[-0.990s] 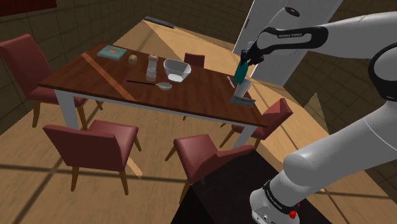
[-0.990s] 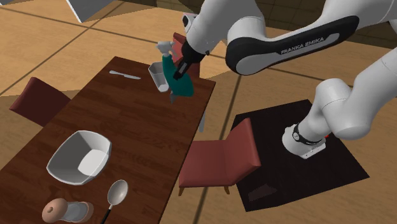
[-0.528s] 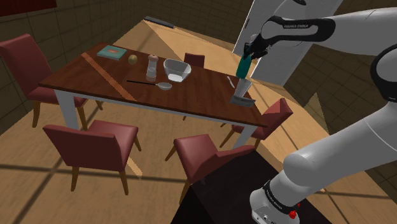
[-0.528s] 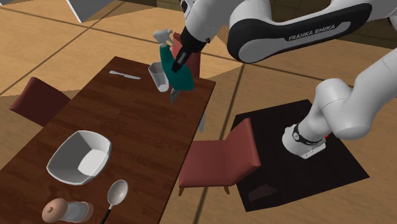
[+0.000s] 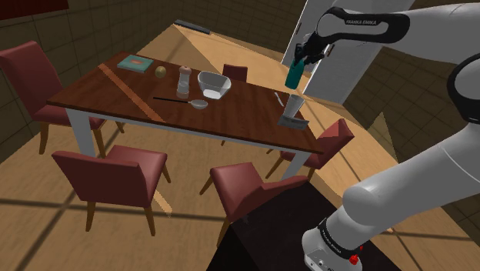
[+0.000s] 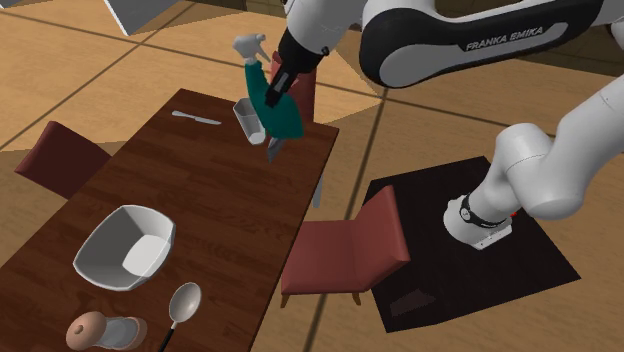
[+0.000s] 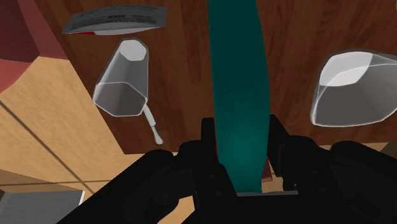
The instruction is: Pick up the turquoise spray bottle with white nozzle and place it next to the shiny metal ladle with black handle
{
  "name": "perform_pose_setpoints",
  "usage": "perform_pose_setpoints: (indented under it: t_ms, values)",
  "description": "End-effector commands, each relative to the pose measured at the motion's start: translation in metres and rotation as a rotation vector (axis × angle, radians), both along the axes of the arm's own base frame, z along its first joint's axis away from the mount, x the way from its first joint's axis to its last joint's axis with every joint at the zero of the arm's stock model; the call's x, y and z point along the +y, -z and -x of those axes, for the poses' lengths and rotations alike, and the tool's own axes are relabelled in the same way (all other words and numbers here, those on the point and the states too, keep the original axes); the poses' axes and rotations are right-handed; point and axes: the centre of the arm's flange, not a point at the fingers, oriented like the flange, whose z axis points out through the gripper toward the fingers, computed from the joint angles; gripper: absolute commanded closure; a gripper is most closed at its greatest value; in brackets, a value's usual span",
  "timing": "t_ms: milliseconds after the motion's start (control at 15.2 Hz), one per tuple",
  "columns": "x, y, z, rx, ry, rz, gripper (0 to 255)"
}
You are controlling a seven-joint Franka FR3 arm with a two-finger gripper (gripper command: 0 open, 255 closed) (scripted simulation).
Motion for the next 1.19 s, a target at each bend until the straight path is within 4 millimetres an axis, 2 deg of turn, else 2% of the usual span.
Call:
perform_pose_setpoints:
  t_ms: [0,1122]
  values:
    - [0.019,0.009,-0.011,0.0,0.0,0.0,255]
    - [0.197,0.091,-0.12,0.0,0.0,0.0,255]
